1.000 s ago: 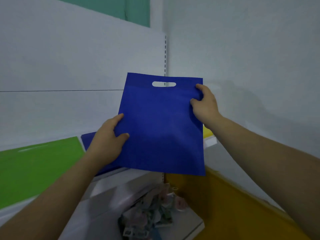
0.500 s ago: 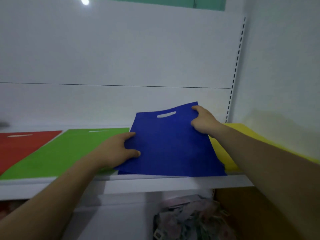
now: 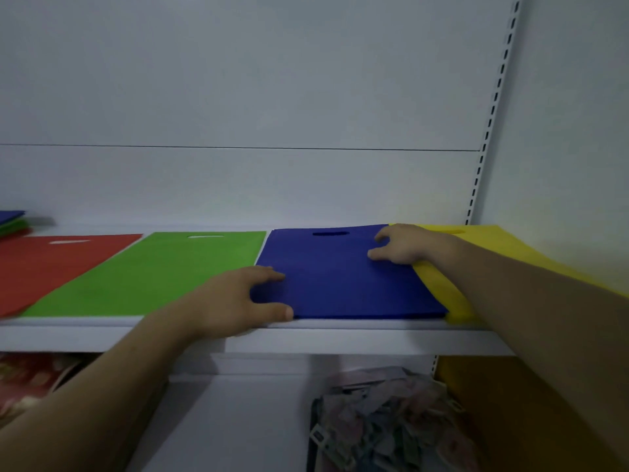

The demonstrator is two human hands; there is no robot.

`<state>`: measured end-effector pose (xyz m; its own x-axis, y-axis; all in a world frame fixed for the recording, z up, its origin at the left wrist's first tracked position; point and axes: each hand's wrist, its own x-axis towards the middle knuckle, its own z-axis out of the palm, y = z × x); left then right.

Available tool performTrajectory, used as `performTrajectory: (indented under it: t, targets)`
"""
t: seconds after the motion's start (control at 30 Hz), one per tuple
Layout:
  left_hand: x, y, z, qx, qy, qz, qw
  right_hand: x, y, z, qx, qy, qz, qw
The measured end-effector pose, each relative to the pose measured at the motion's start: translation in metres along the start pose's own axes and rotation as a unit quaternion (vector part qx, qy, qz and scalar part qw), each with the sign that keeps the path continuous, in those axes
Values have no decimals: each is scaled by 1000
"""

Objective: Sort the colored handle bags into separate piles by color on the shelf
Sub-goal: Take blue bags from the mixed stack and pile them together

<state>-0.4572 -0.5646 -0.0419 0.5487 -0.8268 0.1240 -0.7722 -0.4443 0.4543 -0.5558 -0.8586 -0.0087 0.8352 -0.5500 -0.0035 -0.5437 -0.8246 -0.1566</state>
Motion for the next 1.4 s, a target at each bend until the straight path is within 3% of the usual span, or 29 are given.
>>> performTrajectory:
  t: [0.13,0.77,1.1,1.4]
  targets:
    - [-2,-2,6,26,18,31,999,-6,-3,4,2,-49,-7,999]
    - [-6,-4,7,75,59,69,993,-1,-11,14,-45,-71,13,996]
    - [-6,-2,7,68,52,36,996,0,-12,15,-100,-53,5,994]
    - [-5,14,-8,70,23,-23,997,2,-19,4,-33,-23,-57,998]
